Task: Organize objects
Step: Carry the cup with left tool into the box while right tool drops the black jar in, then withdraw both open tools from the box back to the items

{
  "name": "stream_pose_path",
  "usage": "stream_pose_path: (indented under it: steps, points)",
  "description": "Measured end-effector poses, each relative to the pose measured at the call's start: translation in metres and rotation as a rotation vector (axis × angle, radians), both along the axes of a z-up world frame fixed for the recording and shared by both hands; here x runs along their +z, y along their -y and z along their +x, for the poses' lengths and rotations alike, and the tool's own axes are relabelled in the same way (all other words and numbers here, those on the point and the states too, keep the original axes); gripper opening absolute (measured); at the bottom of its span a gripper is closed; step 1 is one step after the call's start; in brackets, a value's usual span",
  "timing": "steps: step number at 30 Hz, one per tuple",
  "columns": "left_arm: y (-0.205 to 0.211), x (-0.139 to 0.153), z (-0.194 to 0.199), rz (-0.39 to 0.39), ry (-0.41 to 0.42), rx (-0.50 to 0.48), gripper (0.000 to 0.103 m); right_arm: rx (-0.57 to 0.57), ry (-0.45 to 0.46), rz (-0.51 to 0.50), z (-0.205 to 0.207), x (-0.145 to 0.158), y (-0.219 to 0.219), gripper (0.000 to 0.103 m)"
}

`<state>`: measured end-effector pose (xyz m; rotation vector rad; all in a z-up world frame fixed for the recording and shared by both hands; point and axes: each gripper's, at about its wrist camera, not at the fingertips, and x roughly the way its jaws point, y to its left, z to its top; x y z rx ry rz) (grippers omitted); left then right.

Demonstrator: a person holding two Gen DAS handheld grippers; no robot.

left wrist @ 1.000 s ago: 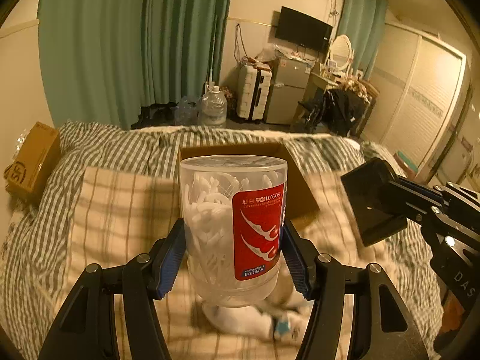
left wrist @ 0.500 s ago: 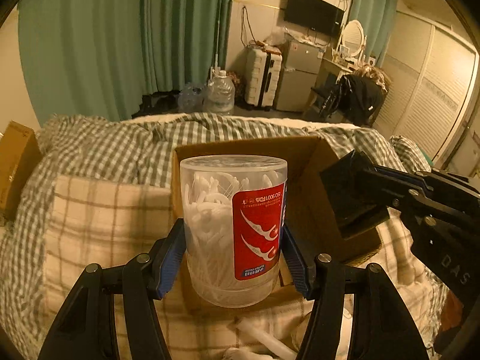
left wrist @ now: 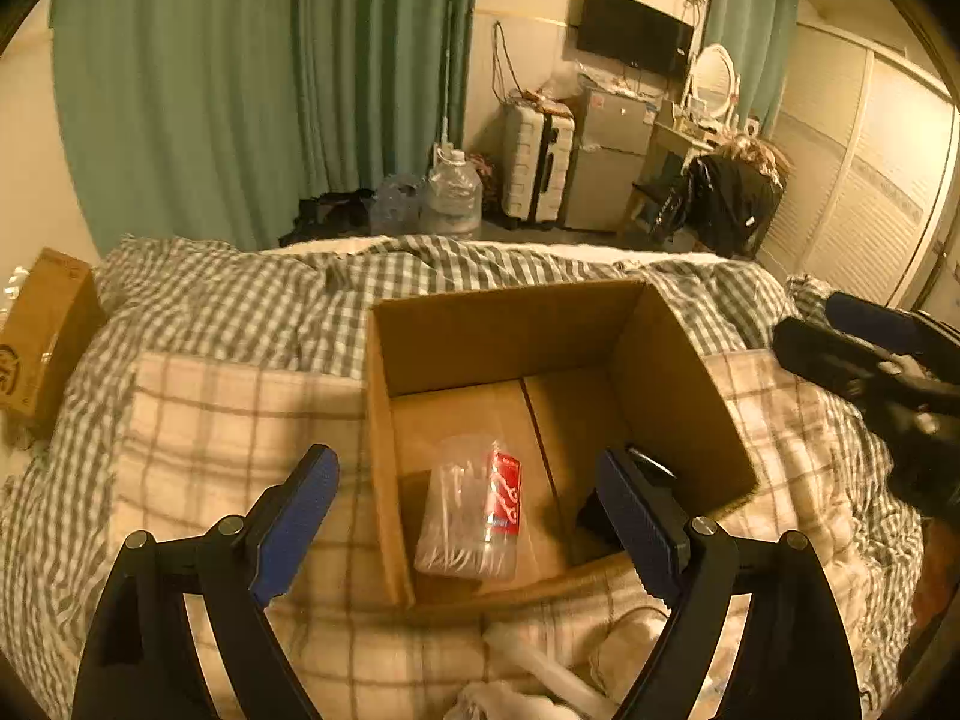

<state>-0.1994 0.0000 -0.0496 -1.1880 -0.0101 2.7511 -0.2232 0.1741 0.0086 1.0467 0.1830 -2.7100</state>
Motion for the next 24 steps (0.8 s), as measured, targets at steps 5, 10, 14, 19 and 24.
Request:
stream_pose_path:
  steps: [5,10,14,19,24]
  points:
    - [0.005,0.031,0.038,-0.021,-0.064,0.016,0.090,-0.032,-0.044,-0.009,0.048,0.035,-0.019,0.072]
    - [0.017,0.057,0.080,-0.004,-0.112,0.036,0.094,-0.053,-0.081,0.015,0.100,0.060,-0.026,0.072]
    - [0.026,0.065,0.113,-0.001,-0.142,0.057,0.096,-0.069,-0.098,0.041,0.139,0.069,-0.026,0.072]
    - [0.033,0.048,0.141,0.004,-0.131,0.083,0.099,-0.101,-0.070,0.045,0.169,0.052,-0.024,0.072]
    - [0.032,0.009,0.153,-0.017,-0.070,0.093,0.100,-0.119,-0.010,0.046,0.178,0.009,-0.016,0.082]
